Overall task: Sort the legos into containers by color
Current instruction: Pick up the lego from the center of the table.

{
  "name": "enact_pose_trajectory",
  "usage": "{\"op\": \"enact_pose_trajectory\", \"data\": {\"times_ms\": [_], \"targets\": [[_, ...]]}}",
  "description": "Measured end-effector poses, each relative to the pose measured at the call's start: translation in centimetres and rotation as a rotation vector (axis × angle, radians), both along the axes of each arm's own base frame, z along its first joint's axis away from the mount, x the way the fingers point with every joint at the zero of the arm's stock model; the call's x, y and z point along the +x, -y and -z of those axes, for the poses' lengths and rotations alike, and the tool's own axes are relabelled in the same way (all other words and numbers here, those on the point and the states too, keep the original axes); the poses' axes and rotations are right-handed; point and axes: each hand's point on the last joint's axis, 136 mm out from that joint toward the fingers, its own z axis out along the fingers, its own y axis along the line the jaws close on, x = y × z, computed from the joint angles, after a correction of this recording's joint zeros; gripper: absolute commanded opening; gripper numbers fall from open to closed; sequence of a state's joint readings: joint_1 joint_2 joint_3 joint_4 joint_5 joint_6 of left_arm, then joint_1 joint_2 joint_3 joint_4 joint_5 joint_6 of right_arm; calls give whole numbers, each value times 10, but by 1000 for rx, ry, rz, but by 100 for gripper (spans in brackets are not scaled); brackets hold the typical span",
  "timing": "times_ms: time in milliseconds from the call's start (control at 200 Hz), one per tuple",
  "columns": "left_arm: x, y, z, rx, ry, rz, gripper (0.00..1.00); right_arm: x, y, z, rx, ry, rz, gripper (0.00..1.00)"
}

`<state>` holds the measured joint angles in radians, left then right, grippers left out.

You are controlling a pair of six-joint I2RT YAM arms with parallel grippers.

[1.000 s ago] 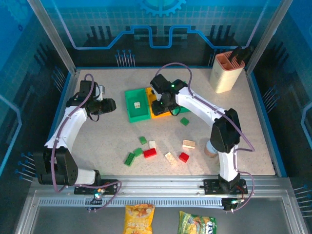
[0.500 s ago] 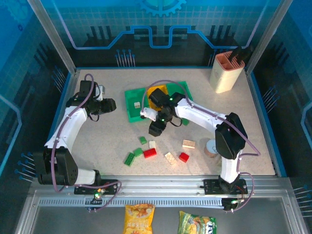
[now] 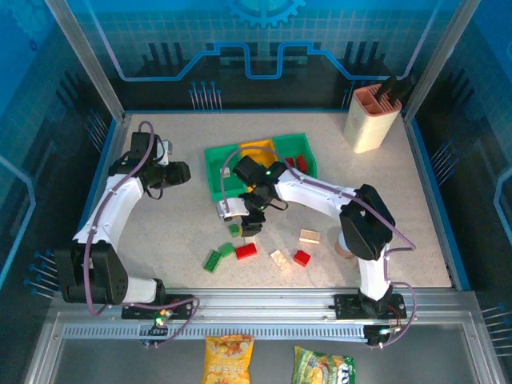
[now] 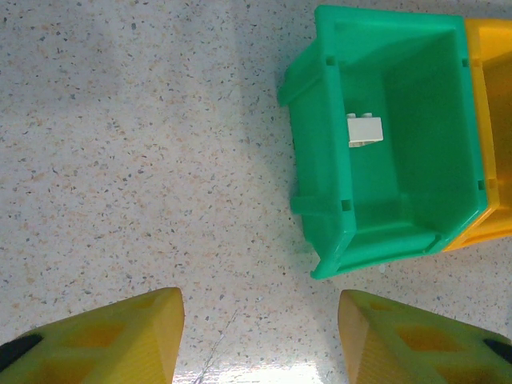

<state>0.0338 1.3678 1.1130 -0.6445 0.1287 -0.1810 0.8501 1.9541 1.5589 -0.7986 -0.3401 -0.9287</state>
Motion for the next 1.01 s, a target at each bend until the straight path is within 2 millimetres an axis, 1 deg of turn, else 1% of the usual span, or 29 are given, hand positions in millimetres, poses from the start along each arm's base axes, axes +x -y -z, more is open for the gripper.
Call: {"op": "enact_pose_trajectory", "data": {"times_ms": [145,325,460,555,780,1006], "targets": [[0,0,0,0,0,0,55,5,-8,17,-40,44,-54,63],[0,0,0,0,0,0,55,15,-16,26,-67,93,-77,63],[0,0,0,-1,1,0,55,17,-21,32,-81,103,-85,63],[0,0,-1,0,3,0,55,18,-24,41,-96,102,-89,63],[0,0,-1,0,6,0,54,14,-24,61,-135,76,-92,60],[0,0,-1,0,6,0,54,14,-22,73,-166,71,-83,54]]}}
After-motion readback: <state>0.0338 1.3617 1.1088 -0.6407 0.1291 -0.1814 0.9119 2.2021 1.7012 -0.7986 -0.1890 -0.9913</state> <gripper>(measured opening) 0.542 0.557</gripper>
